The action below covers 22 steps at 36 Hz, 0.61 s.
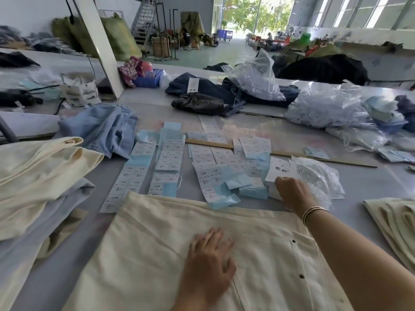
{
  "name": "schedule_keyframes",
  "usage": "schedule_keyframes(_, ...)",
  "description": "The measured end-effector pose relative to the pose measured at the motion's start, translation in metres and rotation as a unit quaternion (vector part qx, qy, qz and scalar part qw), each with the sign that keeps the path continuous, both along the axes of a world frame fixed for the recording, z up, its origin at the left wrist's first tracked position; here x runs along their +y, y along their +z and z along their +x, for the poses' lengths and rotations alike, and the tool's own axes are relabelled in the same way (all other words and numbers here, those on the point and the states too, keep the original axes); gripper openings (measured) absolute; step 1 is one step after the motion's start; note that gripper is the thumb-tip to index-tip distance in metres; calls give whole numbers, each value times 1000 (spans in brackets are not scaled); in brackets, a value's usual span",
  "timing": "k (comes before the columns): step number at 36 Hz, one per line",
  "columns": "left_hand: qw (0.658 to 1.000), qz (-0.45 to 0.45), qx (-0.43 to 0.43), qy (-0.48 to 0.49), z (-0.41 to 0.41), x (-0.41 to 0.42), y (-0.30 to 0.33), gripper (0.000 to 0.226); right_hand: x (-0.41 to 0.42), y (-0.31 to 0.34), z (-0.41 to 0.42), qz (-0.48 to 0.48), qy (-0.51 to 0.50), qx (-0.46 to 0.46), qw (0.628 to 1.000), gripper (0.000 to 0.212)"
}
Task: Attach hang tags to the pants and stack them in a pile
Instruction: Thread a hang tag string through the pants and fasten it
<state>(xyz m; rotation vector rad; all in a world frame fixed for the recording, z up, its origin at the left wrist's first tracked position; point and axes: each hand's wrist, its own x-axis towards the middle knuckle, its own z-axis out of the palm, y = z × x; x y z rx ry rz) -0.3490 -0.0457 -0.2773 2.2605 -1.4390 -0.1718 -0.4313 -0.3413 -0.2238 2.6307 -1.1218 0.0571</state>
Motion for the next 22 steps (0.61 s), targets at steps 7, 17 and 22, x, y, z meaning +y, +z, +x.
schedule_keyframes(7, 1000, 2, 1, 0, -1, 0, 2, 44, -4, -5, -1, 136, -83, -186, 970, 18)
schedule_keyframes(17, 913, -138, 371, 100, 13, -12, 16, 24, 22, 24, -12, 162, -59, -546, 820, 12)
schedule_keyframes(22, 688, -181, 699, 69, 24, -55, 53, 60, 112, 11, -21, 23, 220, -404, 887, 15)
